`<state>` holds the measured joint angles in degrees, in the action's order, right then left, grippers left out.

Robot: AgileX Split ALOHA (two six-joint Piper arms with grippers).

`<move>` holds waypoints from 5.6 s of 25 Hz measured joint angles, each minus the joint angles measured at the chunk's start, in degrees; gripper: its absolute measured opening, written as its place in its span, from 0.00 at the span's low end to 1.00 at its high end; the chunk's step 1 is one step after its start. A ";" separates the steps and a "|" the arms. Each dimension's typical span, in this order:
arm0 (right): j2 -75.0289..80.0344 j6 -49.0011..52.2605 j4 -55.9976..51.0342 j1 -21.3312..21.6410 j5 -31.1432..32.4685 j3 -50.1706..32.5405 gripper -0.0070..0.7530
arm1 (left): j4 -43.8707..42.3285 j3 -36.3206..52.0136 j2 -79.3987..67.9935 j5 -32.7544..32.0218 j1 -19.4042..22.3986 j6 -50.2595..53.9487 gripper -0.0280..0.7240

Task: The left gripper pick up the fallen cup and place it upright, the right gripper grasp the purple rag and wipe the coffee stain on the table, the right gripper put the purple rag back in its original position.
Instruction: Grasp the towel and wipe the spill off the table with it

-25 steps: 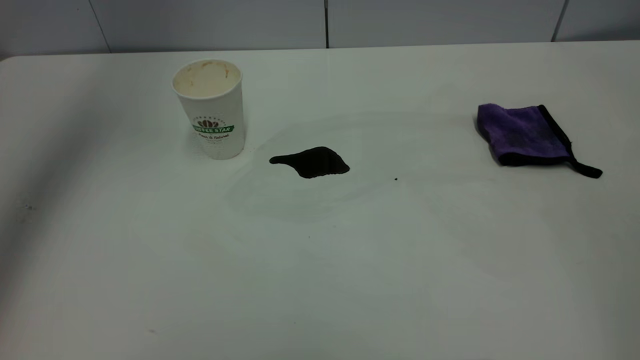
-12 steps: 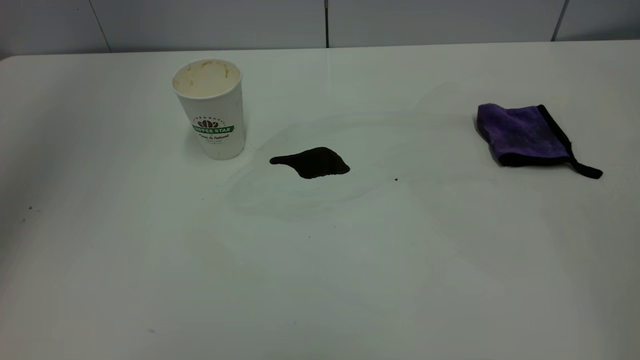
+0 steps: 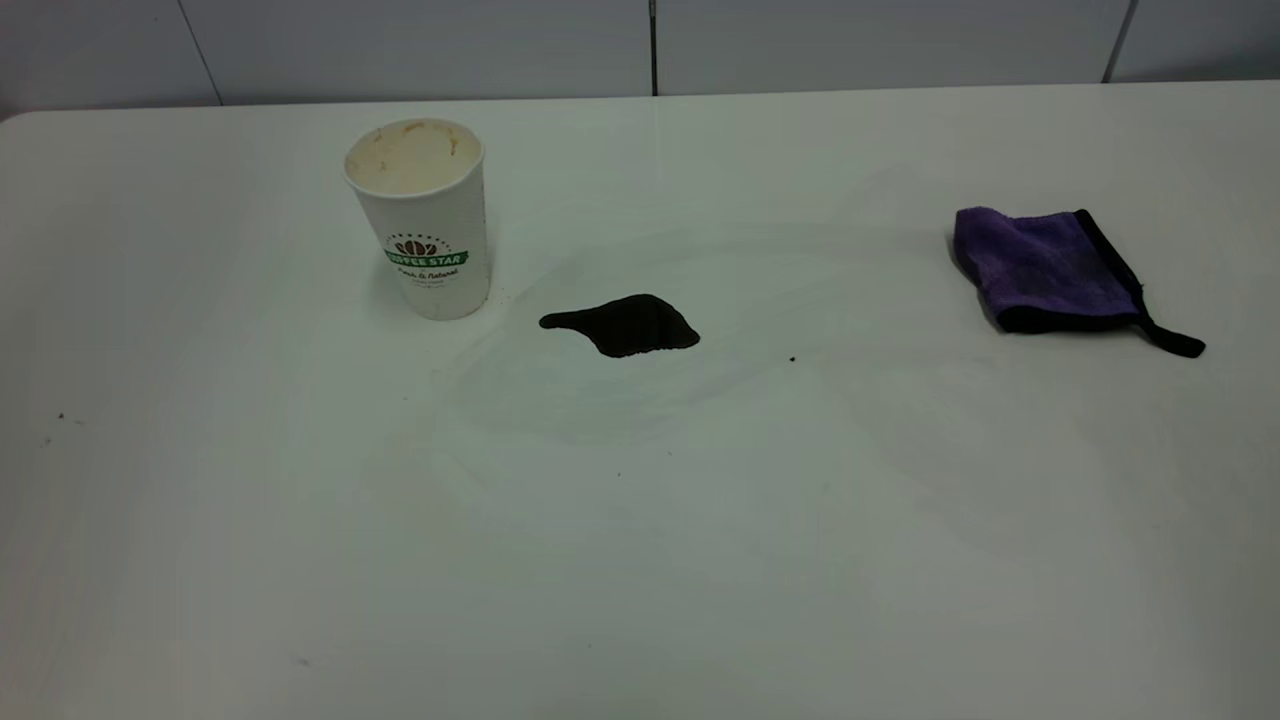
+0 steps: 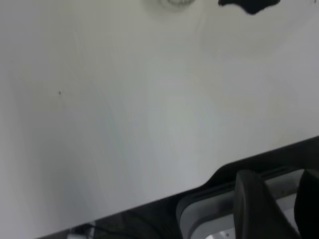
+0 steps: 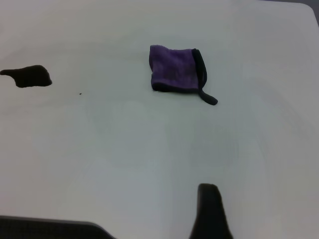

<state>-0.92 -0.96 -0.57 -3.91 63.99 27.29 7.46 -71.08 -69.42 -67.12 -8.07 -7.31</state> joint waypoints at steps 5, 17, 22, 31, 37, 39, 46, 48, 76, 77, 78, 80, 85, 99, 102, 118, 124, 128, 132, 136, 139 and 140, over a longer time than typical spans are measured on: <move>0.00 0.00 0.00 0.00 0.00 0.00 0.77 | -0.79 11.72 6.70 0.00 0.00 4.62 0.36; 0.00 0.00 0.00 0.00 0.04 0.00 0.77 | -5.46 32.82 37.64 0.06 1.90 5.79 0.36; 0.00 0.00 0.00 0.00 0.04 0.00 0.77 | -5.74 36.68 49.57 1.03 6.98 5.67 0.36; 0.00 0.00 0.00 0.00 0.06 0.00 0.77 | -5.90 41.16 65.41 3.01 9.55 5.73 0.36; 0.00 0.00 0.00 0.00 0.06 0.00 0.77 | -7.46 42.11 70.51 2.66 9.55 5.73 0.36; 0.00 0.00 0.00 0.00 0.06 0.00 0.77 | -7.46 42.39 70.51 2.57 9.55 5.98 0.36; 0.00 0.00 0.00 0.00 0.10 0.00 0.77 | -9.62 42.98 70.51 2.73 8.37 7.68 0.36; 0.00 0.00 0.00 0.00 0.10 0.00 0.77 | -9.94 43.02 70.51 2.77 8.25 7.74 0.36; 0.00 0.00 -0.04 0.00 0.10 0.00 0.77 | -10.00 43.20 70.51 2.93 8.23 7.69 0.36; 0.00 0.17 0.17 0.00 0.10 0.05 0.77 | -10.00 43.20 70.51 2.93 8.23 7.69 0.36; 0.45 0.55 0.57 0.00 -0.04 0.47 0.77 | -10.00 43.20 70.51 2.93 8.23 7.69 0.36; 3.17 2.01 1.71 0.00 -0.79 2.32 0.77 | -10.00 43.20 70.51 2.93 8.23 7.69 0.36; 22.45 5.54 4.01 0.00 -5.52 10.45 0.78 | -10.00 43.20 70.51 2.93 8.23 7.69 0.36; 80.12 4.47 5.06 0.00 -33.17 22.14 0.78 | -10.00 43.20 70.51 2.93 8.23 7.69 0.36; 91.42 2.82 3.25 -0.07 -34.28 26.82 0.78 | -10.00 43.20 70.51 2.93 8.23 7.69 0.36; 131.51 -6.79 0.57 -0.82 -37.68 55.55 0.78 | -10.00 43.20 70.51 2.93 8.23 7.69 0.36; 140.55 -9.45 -1.19 -0.82 -34.38 64.57 0.78 | -10.00 43.20 70.51 2.93 8.23 7.69 0.36; 144.30 -11.45 -3.00 -0.82 -33.92 67.96 0.78 | -10.00 43.20 70.51 2.93 8.23 7.69 0.36; 147.15 -12.30 -3.33 -0.82 -33.72 69.78 0.78 | -10.00 43.20 70.51 2.93 8.23 7.69 0.36; 148.12 -12.40 -2.39 -0.82 -33.72 70.50 0.73 | -10.00 43.20 70.51 2.93 8.23 7.69 0.36; 148.68 -12.40 -2.40 -0.82 -33.65 70.89 0.60 | -10.00 43.20 70.51 2.93 8.23 7.69 0.36; 148.74 -12.40 -2.79 -0.82 -33.59 70.96 0.54 | -10.00 43.20 70.51 2.93 8.23 7.69 0.36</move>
<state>147.82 -13.36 -3.35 -4.74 30.40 98.25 -2.54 -27.89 1.09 -64.19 0.17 0.38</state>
